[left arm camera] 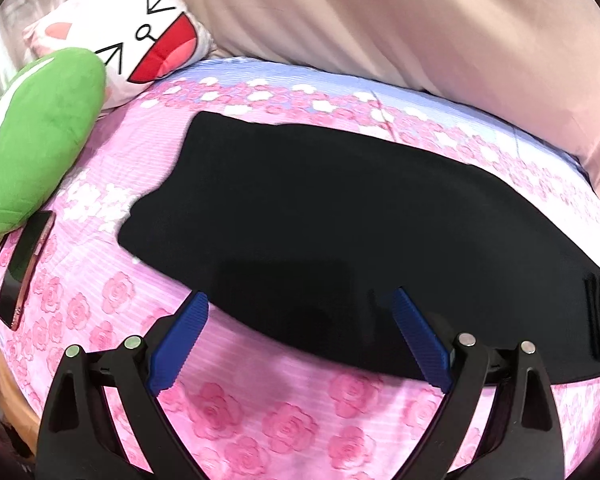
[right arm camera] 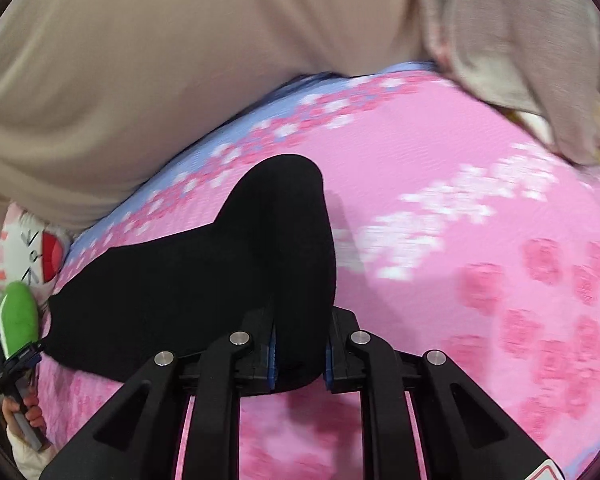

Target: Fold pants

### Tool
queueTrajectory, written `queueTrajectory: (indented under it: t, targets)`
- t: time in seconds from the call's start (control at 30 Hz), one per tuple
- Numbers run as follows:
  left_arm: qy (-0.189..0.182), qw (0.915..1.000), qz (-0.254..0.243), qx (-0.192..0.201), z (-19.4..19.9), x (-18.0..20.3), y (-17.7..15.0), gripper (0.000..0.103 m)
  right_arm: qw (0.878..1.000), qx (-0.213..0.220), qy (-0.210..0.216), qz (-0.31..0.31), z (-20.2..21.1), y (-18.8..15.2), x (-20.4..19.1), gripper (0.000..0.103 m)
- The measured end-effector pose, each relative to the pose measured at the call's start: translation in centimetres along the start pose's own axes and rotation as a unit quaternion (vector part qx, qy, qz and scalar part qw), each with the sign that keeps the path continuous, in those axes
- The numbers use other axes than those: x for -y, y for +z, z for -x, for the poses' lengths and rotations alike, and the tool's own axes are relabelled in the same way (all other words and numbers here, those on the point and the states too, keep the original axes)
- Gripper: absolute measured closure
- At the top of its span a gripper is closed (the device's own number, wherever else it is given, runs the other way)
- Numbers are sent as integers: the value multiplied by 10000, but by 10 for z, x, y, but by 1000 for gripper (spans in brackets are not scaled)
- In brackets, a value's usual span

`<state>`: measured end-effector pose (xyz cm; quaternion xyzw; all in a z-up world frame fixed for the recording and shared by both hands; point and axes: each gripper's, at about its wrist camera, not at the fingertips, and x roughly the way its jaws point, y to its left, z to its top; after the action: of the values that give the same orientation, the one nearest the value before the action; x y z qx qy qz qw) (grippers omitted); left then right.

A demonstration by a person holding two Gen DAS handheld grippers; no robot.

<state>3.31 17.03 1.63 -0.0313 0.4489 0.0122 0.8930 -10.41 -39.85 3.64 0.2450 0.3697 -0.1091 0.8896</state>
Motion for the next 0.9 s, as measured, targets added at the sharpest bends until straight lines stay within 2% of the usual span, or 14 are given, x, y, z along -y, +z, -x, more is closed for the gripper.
queueTrajectory:
  t: [0.07, 0.13, 0.17, 0.2, 0.23, 0.27, 0.3, 0.37, 0.47, 0.57, 0.67, 0.73, 0.8, 0.9]
  targets:
    - [-49, 10000, -49, -36, -3, 8, -3, 12, 9994, 27, -253, -234, 6, -5, 26, 88]
    - [-109, 9998, -76, -112, -8, 15, -5, 12, 9985, -255, -491, 1, -3, -14, 33, 83]
    - [-112, 9998, -50, -152, -11, 16, -5, 12, 9977, -252, -625, 37, -2, -15, 32, 73]
    - [-126, 9998, -3, -180, -13, 17, -5, 12, 9962, -124, -856, 60, 5, -17, 27, 66]
    - [-142, 9997, 17, -185, -13, 15, -5, 12, 9909, 260, -1298, 255, 22, -17, 12, 66]
    - [-167, 9997, 42, -172, -12, 13, -4, 12, 9874, 555, -1403, 472, 35, -17, 1, 58]
    - [-182, 9997, 55, -150, -11, 11, -4, 12, 9859, 802, -1291, 693, 48, -19, -13, 44]
    - [-182, 9997, 56, -127, -10, 9, -4, 12, 9873, 874, -708, 1118, 62, -24, -48, 40]
    - [-218, 9996, 108, -145, -11, 8, -5, 12, 9847, 333, -78, 1711, 39, -41, -92, 40]
    - [-294, 9994, 53, -179, -10, 11, -8, 12, 9752, -107, -189, 2201, -2, -60, -120, 41]
    - [-318, 9993, -110, -176, -9, 15, -10, 12, 9734, -269, -319, 2253, -27, -62, -124, 41]
    - [-347, 9991, -136, -187, -10, 15, -12, 12, 9741, -340, -409, 2198, -41, -65, -123, 47]
    - [-360, 9990, -136, -221, -13, 15, -13, 11, 9735, -305, -388, 2233, -43, -61, -126, 89]
    - [-386, 9990, -69, -199, -14, 14, -10, 11, 9805, -354, -147, 1925, -40, -46, -133, 90]
